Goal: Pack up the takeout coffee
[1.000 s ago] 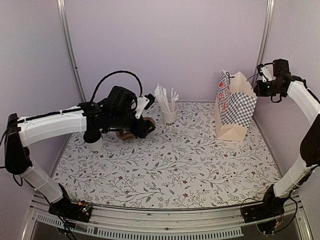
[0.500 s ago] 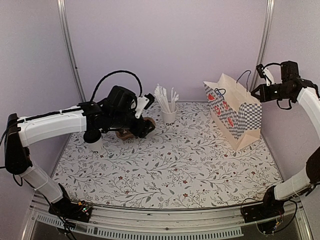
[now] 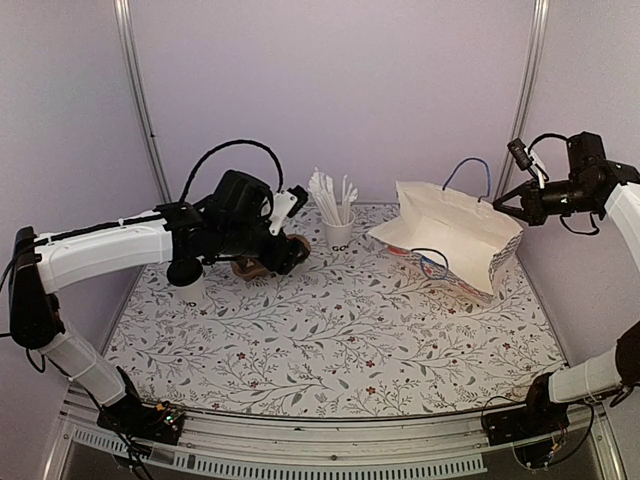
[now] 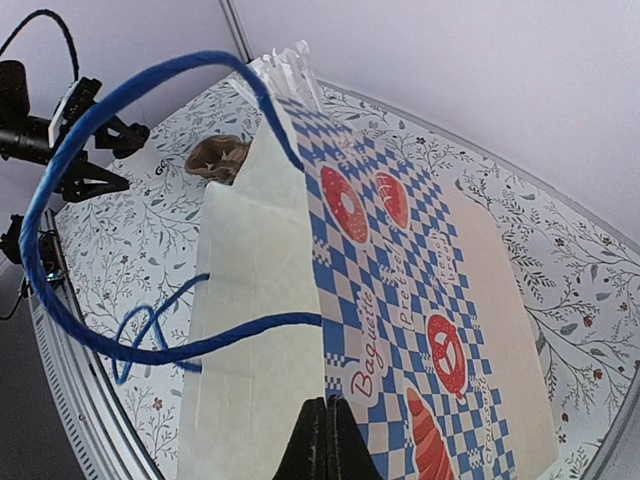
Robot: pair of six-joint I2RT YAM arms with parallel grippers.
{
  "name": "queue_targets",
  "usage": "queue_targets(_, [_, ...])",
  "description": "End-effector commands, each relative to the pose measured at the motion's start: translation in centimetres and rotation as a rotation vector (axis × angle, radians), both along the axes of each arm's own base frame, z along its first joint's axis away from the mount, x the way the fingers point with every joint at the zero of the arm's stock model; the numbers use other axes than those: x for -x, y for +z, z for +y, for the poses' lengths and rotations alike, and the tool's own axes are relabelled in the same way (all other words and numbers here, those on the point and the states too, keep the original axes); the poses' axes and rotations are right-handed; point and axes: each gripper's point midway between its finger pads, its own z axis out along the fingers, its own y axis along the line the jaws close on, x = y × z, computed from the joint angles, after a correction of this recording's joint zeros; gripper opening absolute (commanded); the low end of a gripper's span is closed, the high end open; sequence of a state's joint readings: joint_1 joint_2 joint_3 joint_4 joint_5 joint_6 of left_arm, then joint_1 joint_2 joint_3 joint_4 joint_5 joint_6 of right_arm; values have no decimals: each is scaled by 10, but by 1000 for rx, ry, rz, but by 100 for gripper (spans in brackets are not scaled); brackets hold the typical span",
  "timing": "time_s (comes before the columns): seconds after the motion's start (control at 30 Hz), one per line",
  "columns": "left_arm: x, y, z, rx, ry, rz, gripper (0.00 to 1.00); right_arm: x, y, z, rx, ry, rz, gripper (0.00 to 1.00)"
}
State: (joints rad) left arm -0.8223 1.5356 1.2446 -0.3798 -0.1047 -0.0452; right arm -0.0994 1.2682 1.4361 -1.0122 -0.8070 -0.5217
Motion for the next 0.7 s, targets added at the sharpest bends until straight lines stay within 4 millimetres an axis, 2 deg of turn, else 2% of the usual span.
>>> queue_targets(0.0, [-4, 15, 0, 32, 4, -13, 73, 23, 13, 11, -29, 96, -33, 0])
queue_targets(0.17, [-5, 13, 0, 31, 4, -9, 73, 24, 8, 14, -50, 113, -1, 0])
queue_targets(0.4, [-6, 12, 3, 23, 10, -5, 73, 23, 24, 22, -116, 158, 7, 0])
queue_targets(0.5, [-9, 9, 6, 13, 25, 6, 73, 19, 18, 20, -106, 153, 12, 0])
queue_targets(0.6, [-16, 4, 11, 15, 57, 34, 72, 7, 3, 14, -69, 117, 23, 1])
queue_targets(0.63, [-18, 2, 13, 15, 66, 43, 71, 2, 0, 11, -56, 100, 17, 7])
queue_targets(0.67, [-20, 1, 15, 14, 73, 50, 71, -2, -2, 10, -48, 87, 10, 20])
